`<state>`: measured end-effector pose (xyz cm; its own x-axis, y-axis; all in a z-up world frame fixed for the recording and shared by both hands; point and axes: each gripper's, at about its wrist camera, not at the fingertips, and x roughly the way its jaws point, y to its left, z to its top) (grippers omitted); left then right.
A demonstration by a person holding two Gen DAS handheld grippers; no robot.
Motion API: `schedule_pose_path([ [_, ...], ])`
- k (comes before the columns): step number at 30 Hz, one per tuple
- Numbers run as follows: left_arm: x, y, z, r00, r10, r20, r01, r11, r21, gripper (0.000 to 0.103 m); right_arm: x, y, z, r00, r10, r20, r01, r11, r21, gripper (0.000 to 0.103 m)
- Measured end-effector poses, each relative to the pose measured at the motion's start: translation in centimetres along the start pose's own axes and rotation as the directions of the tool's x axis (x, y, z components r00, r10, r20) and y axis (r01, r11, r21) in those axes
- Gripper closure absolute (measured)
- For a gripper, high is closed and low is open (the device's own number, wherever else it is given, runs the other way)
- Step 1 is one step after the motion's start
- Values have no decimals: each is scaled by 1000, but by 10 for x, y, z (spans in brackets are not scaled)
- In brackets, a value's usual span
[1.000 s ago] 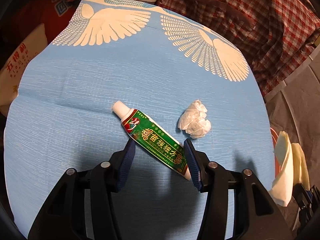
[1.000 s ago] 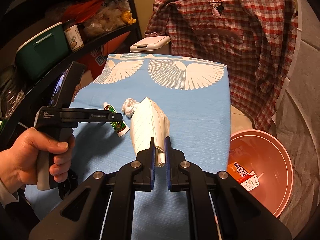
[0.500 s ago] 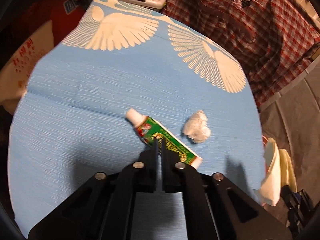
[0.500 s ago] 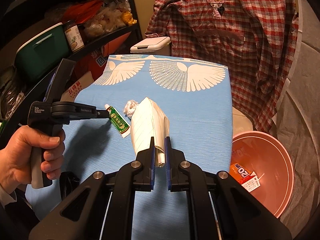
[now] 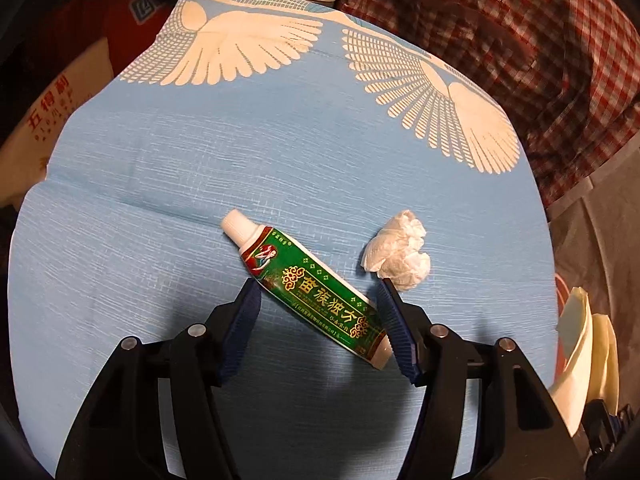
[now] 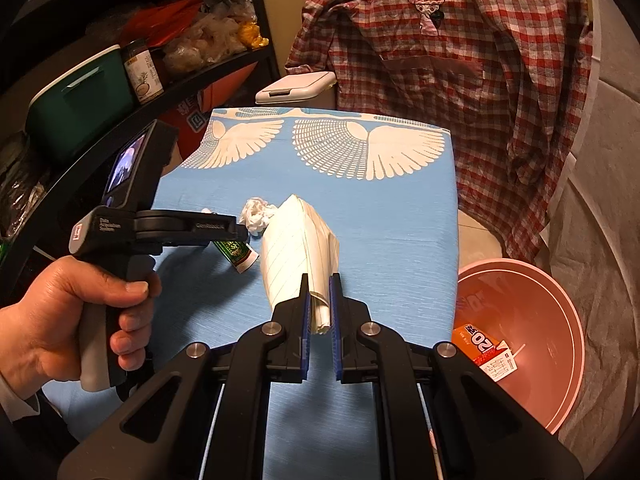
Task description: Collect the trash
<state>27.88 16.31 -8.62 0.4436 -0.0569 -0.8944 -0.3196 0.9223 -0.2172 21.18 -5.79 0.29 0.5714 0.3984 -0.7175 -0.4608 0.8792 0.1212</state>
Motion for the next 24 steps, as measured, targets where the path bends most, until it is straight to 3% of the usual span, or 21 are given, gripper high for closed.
schedule_pose_path([
  [6, 1, -4, 0, 999, 36, 3, -36, 998, 55, 47, 2, 3, 0, 1000, 2, -2, -2, 1000, -7, 94],
  [8, 1, -2, 0, 998, 59, 0, -59, 996, 68, 58, 2, 5, 0, 1000, 2, -1, -2, 1000, -10, 94],
  [10, -2, 2, 0, 998, 64, -8, -63, 996, 62, 79, 2, 5, -1, 1000, 0, 0, 0, 1000, -9, 94],
  [16, -13, 21, 0, 999, 34, -12, -34, 998, 43, 98, -1, 4, 1, 1000, 1, 8, -1, 1000, -4, 94],
  [24, -34, 27, -6, 998, 48, 33, -51, 993, 108, 99, -2, 6, 2, 1000, -4, 11, 4, 1000, -7, 94],
])
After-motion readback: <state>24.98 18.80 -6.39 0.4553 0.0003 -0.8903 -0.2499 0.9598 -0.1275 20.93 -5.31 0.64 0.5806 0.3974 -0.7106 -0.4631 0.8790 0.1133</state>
